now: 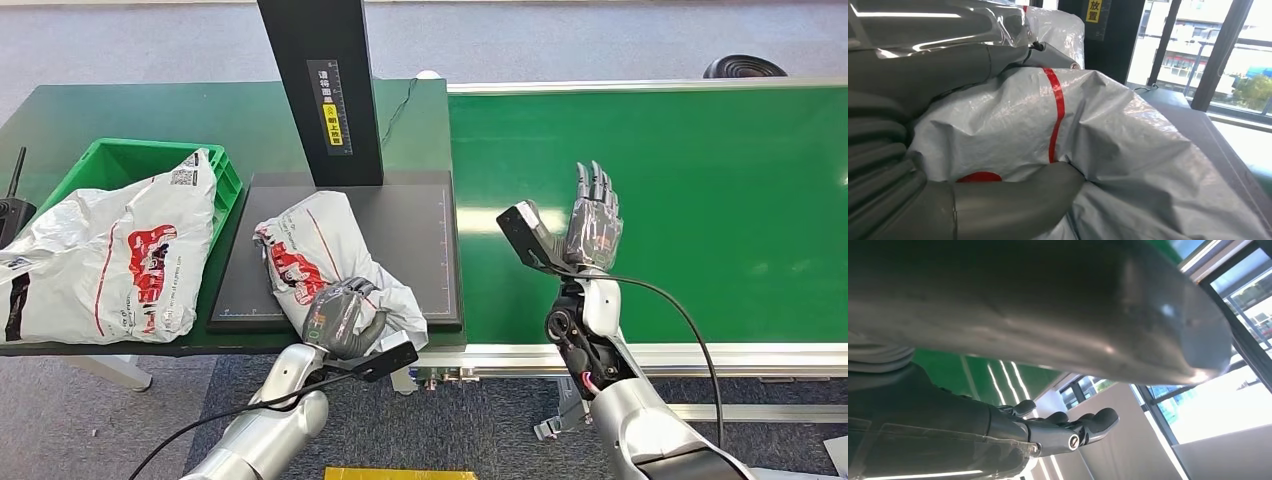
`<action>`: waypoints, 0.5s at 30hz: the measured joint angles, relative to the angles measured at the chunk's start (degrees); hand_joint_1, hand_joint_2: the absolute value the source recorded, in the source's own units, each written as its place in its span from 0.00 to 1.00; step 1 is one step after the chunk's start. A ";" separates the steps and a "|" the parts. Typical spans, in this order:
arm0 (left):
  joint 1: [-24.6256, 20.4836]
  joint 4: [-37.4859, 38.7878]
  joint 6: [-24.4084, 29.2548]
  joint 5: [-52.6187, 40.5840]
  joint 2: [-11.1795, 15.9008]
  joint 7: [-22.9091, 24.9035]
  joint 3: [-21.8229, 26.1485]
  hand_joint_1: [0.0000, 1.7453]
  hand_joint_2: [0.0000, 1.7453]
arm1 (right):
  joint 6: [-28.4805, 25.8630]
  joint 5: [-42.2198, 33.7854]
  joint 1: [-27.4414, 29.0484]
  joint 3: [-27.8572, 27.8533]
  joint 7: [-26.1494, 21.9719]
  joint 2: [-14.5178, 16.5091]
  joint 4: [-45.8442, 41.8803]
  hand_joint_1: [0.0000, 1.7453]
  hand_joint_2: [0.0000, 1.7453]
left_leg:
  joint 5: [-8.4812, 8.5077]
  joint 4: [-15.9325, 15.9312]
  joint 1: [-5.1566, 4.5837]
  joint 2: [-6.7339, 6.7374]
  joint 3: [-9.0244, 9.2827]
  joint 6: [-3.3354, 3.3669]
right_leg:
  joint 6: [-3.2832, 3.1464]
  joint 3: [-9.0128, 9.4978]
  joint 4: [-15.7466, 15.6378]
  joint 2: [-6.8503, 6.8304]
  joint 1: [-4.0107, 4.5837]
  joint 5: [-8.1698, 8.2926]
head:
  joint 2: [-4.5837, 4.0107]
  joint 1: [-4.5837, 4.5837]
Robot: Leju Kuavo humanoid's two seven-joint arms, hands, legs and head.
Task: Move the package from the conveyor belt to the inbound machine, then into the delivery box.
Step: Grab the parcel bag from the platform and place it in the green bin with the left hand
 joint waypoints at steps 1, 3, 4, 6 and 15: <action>-0.07 0.01 0.26 0.06 -0.02 -0.51 0.03 1.00 1.00 | 0.00 0.00 0.16 -0.22 -0.40 0.13 -0.20 0.00 0.00 | 0.00 0.00 0.00 0.00 0.00 0.00 | 0.00 0.00 0.00 0.00 0.00 0.00 | 0.00 0.00; -0.23 0.06 0.97 0.09 -0.05 -1.50 0.05 1.00 1.00 | 0.00 0.05 0.49 -0.54 -0.95 0.46 -0.39 0.00 0.00 | 0.00 0.00 0.00 0.00 0.00 0.00 | 0.00 0.00 0.00 0.00 0.00 0.00 | 0.00 0.00; -0.29 0.08 1.56 0.21 -0.07 -2.12 0.05 1.00 1.00 | 0.00 0.09 0.68 -0.66 -1.20 0.64 -0.44 0.00 0.00 | 0.00 0.00 0.00 0.00 0.00 0.00 | 0.00 -0.01 0.00 0.00 0.00 0.00 | 0.00 -0.01; -0.40 0.04 3.14 0.69 -0.20 -3.67 0.10 1.00 1.00 | 0.00 0.18 1.10 -0.96 -1.58 1.04 -0.48 0.00 0.00 | 0.00 0.00 0.00 0.01 -0.01 0.00 | 0.00 -0.02 0.00 0.00 0.00 0.00 | 0.00 -0.01; -4.65 -7.71 4.95 -2.21 -0.30 -3.42 0.67 1.00 1.00 | 0.00 0.52 1.68 -1.54 -2.42 2.84 0.24 0.00 0.00 | 0.01 0.01 0.00 0.00 -0.03 0.00 | 0.00 -0.03 0.01 0.00 0.00 0.01 | 0.00 -0.01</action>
